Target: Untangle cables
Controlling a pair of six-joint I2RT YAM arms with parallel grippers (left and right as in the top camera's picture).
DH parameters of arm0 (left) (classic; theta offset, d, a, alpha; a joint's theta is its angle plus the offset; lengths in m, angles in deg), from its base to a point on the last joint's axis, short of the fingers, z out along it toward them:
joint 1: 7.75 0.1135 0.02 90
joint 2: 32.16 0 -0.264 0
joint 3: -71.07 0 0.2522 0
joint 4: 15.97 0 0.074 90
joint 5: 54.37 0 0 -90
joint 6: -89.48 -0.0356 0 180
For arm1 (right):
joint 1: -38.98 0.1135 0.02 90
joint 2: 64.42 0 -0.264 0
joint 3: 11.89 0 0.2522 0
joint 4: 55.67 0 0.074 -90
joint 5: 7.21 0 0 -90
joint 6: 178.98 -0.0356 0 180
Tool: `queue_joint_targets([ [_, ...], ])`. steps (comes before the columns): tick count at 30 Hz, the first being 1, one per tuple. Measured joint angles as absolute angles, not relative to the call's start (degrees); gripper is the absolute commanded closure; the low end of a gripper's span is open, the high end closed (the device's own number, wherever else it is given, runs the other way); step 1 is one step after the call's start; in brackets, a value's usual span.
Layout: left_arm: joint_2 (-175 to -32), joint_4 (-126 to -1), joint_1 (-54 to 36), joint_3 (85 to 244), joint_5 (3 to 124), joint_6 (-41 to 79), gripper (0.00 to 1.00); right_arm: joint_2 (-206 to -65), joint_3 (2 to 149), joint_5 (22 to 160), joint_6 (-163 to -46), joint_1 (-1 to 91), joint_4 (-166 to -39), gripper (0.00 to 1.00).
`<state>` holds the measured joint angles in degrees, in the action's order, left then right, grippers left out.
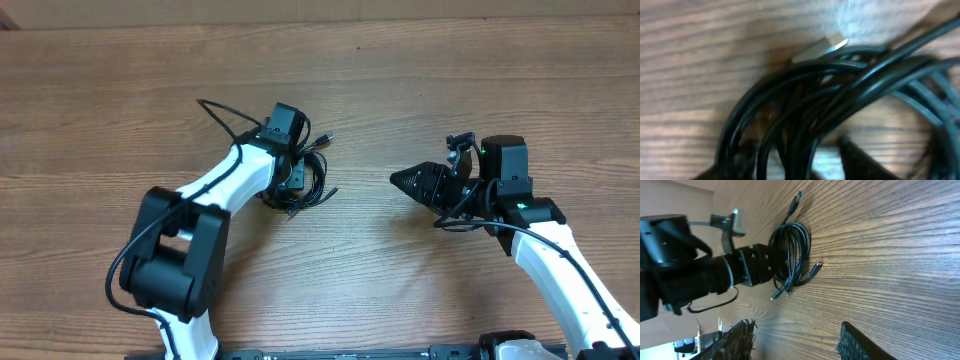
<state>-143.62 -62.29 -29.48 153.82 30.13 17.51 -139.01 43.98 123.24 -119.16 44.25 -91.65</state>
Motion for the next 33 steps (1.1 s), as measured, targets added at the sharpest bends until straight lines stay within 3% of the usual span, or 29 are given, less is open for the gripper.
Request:
queue_joint_targets([
  [13,-141.2,-68.08,-29.48,157.01,32.03,10.6,0.96,-139.01,43.98,122.98,-119.18,44.25,-95.93,0.47],
  [19,-127.43,-67.49,-29.48,160.33,47.14,9.42,0.96,-139.01,43.98,129.45,-114.68,44.25,-95.98,0.47],
  [23,-126.33,-67.55,-29.48,160.4,51.84,9.37,0.96,-139.01,43.98,136.07,-112.93,44.67,-92.48,0.56],
  [29,-126.36,-66.15,-29.48,160.4,51.7,19.17,0.96,-139.01,43.98,140.24,-118.59,51.93,-87.43,0.58],
  [33,-126.36,-66.33,-29.48,160.4,50.65,29.79,0.96,-139.01,43.98,133.12,-130.24,57.59,-83.5,0.58],
])
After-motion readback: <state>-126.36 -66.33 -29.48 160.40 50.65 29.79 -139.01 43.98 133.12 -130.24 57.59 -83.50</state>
